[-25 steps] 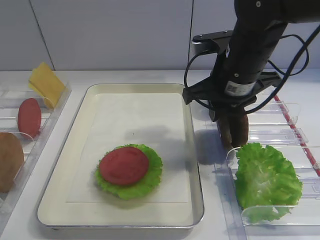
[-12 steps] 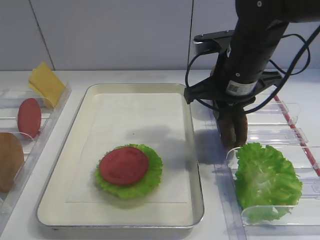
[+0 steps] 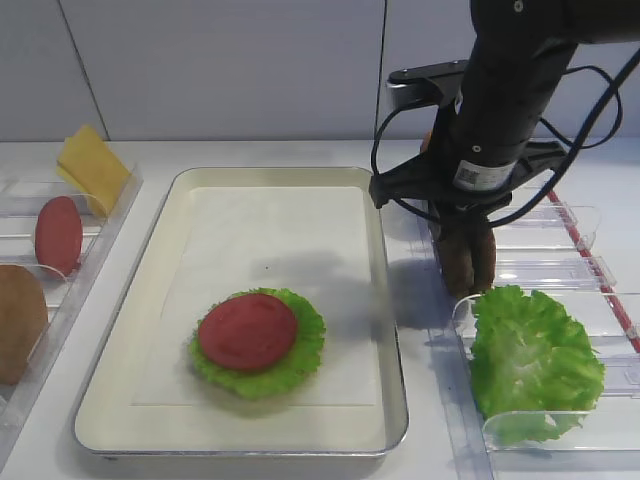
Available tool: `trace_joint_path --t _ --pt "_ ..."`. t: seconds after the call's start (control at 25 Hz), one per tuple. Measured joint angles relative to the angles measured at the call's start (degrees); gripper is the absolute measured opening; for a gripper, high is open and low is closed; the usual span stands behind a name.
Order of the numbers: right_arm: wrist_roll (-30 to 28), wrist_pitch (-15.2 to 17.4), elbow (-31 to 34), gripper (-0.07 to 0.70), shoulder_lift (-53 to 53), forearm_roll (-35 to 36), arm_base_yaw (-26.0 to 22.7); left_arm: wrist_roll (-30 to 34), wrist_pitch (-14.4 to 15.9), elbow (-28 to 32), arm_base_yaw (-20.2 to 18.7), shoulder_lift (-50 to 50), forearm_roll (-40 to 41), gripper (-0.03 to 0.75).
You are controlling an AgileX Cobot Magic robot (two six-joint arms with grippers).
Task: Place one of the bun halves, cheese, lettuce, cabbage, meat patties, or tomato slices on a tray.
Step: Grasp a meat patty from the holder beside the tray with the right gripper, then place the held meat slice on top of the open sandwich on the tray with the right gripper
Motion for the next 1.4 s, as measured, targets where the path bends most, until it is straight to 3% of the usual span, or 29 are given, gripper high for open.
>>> trace_joint_path --t 0.36,0.8,1.08,1.4 --pt "0.0 8.0 -7.7 0.156 0.4 0.1 0.0 0.0 0.0 0.0 0.0 0.0 0.0 0.44" --pt "0.0 15.3 -16.2 0.145 0.4 0.4 0.0 0.0 0.0 0.0 0.0 0.0 0.0 0.44" --pt "-0.1 16.5 -17.3 0.143 0.4 4.2 0.0 0.0 0.0 0.0 0.0 0.0 0.0 0.44" --pt "-7.7 16.5 -17.3 0.14 0.4 20.5 0.0 0.0 0.0 0.0 0.0 0.0 0.0 0.44"
